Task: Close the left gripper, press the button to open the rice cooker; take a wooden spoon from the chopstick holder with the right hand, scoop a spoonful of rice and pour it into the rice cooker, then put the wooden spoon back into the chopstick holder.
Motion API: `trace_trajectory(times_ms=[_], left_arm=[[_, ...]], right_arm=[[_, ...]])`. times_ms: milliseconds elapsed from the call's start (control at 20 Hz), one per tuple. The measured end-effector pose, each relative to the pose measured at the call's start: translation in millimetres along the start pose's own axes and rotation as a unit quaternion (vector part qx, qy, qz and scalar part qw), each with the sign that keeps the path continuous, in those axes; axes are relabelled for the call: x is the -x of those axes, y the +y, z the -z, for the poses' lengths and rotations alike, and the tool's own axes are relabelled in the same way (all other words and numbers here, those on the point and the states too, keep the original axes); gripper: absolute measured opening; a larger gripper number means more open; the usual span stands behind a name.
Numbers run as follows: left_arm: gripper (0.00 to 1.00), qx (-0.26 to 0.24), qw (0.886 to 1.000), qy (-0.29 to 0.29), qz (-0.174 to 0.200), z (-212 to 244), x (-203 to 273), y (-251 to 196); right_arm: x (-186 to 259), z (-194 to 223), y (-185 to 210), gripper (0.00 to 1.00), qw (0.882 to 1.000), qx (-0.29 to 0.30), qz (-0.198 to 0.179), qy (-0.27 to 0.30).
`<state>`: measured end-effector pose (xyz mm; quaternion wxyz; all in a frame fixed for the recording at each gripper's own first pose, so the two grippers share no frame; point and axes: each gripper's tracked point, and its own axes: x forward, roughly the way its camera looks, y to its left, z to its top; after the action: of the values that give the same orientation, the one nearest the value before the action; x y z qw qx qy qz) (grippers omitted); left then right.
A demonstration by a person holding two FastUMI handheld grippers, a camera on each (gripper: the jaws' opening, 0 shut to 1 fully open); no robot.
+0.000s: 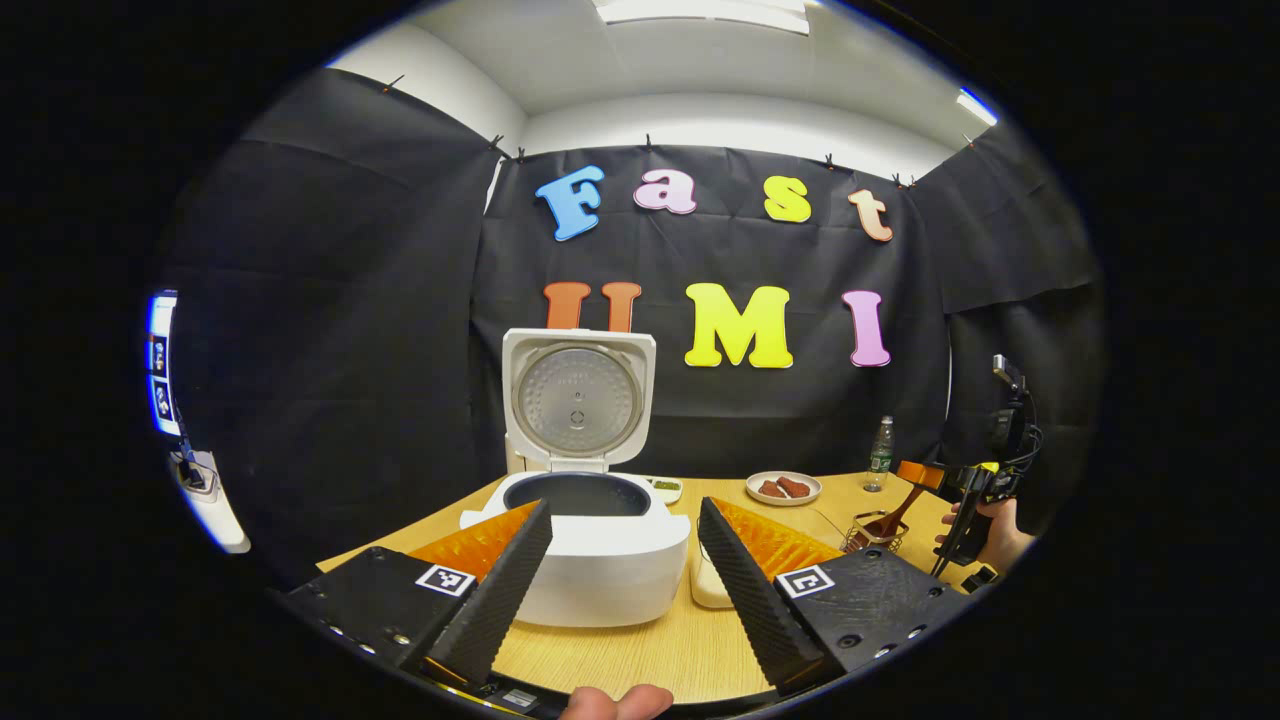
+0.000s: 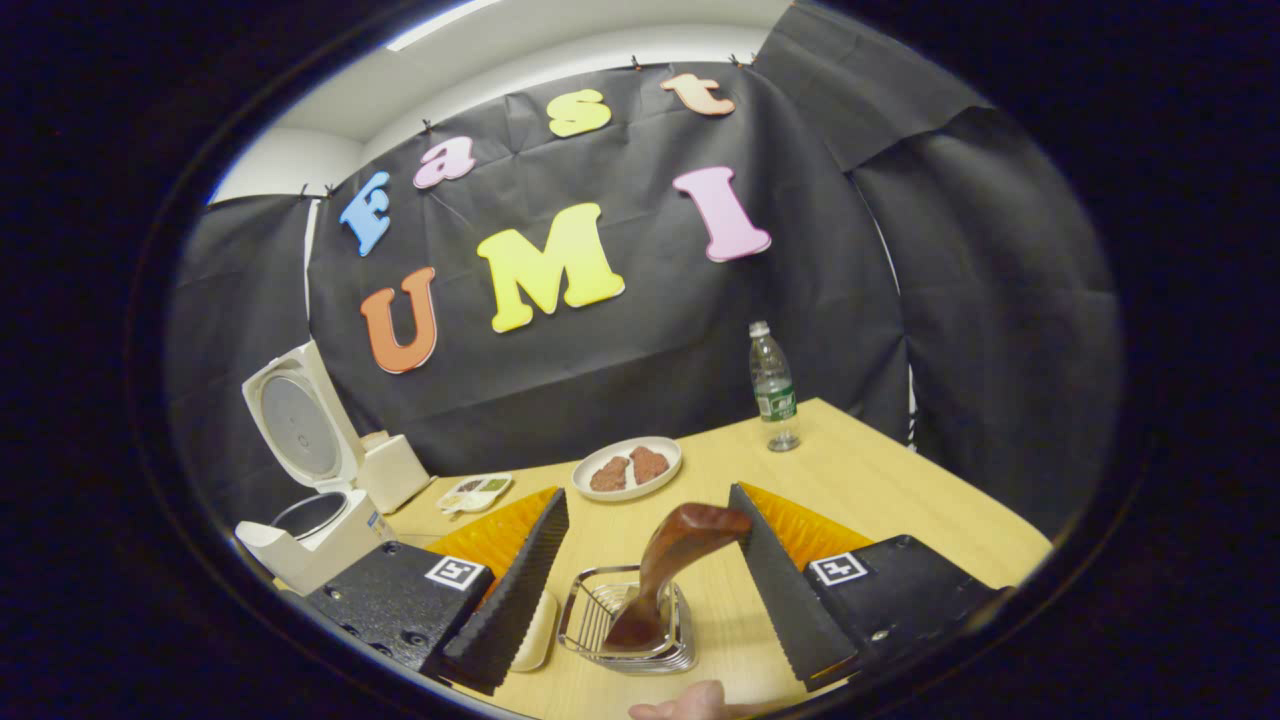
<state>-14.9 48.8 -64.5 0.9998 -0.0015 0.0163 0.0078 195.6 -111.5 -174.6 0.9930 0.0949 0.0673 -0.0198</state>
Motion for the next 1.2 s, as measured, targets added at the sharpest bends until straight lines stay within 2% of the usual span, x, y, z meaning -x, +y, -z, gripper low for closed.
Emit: trace_trajectory(times_ms=[250, 400, 500, 700, 850, 1000, 1200], left_arm=[[0.94, -0.029, 0.999, -0.041, 0.001, -65.5, -38.5, -2.5], [0.94, -0.032, 0.999, -0.036, 0.023, -93.5, -76.0, -15.4], [0.94, -0.035, 0.998, -0.035, 0.033, -112.8, -106.6, -18.5], [0.95, -0.044, 0.999, -0.022, 0.006, -136.9, -178.7, 4.2], [0.95, -0.061, 0.998, -0.006, -0.010, -141.1, -229.7, 24.2], [0.95, -0.083, 0.996, -0.001, -0.024, -147.8, -261.9, 46.1], [0.95, -0.130, 0.990, -0.002, -0.048, -145.7, -306.0, 62.1]], right_arm=[[32.0, -60.4, -0.1, 1.00, 0.998, 0.029, -0.004, -0.059], [55.7, -84.9, -5.6, 0.98, 0.996, 0.047, -0.004, -0.081], [71.4, -94.2, -13.9, 1.00, 0.994, 0.058, 0.000, -0.094], [98.4, -98.7, -21.2, 0.98, 0.991, 0.085, -0.003, -0.101], [117.6, -91.4, -21.4, 1.00, 0.990, 0.095, -0.015, -0.106], [133.5, -57.0, -15.8, 1.00, 0.992, 0.087, -0.040, -0.083], [146.9, -12.6, -9.6, 0.98, 0.991, 0.108, -0.055, -0.058]])
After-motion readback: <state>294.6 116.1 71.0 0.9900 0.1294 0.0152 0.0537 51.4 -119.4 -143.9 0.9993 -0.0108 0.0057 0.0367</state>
